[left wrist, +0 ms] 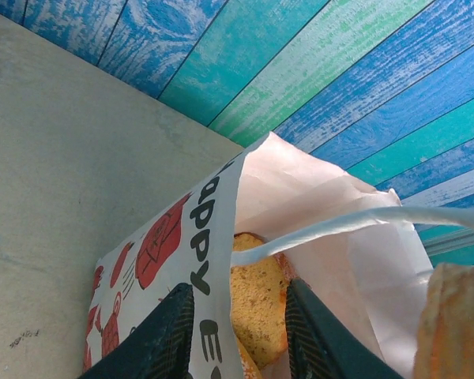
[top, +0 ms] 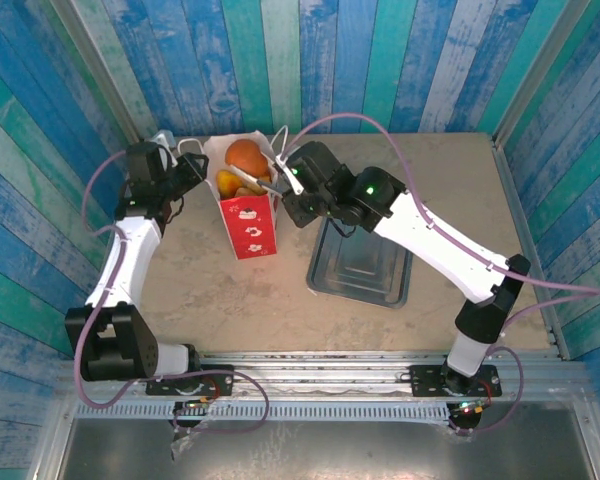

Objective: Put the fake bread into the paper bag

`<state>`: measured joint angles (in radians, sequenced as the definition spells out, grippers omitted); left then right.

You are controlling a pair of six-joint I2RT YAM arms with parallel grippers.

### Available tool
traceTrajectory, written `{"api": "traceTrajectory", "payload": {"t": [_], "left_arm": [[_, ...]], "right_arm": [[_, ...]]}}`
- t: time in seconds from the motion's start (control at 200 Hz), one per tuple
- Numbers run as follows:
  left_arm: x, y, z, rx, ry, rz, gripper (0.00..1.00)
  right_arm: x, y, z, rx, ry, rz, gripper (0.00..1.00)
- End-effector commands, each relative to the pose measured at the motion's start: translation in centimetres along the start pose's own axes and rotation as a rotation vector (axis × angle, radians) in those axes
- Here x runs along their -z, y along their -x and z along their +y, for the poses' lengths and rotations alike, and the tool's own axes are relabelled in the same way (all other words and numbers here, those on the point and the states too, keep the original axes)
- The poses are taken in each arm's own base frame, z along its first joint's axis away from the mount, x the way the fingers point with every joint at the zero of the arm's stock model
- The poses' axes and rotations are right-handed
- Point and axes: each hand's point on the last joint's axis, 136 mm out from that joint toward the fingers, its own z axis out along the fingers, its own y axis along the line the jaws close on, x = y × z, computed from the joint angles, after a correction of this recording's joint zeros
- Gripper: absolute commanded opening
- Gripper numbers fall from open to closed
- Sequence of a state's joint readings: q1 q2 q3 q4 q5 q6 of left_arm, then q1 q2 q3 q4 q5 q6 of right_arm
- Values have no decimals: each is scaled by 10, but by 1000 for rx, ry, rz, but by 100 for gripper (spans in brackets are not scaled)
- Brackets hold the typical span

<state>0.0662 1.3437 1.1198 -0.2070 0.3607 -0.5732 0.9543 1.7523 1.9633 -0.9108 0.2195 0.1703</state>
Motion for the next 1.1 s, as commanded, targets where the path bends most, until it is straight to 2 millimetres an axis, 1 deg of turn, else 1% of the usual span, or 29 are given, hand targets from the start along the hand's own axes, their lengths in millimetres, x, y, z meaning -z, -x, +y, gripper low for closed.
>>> {"api": "traceTrajectory", "payload": {"t": [0.0,0.08,0.21,0.431,0.616,0.726,0.937,1.097], "left_arm": [[-9,-4,5,1,-11,17,35],[-9,-4,5,2,-12,17,34],[-10,-4,4,3,-22,20,34],[-14,-7,0,8,-54,35,32],[-19,-9,-7,23,-111,52,26],[-21,-10,-9,25,-126,59,21],[-24,-8,-11,29,-142,59,7],[-29,-11,-16,36,-190,76,5]], "right_arm": [[7,6,-2,-13,-11,-12,37],[7,4,-2,-10,-11,-4,41],[5,2,-2,-7,-14,7,42],[7,6,-3,-5,-17,-3,47],[11,8,-7,-5,-31,-11,50],[16,10,-9,-7,-44,-25,50],[34,22,-13,-36,-41,-81,50],[48,30,-13,-59,-14,-140,50]]}}
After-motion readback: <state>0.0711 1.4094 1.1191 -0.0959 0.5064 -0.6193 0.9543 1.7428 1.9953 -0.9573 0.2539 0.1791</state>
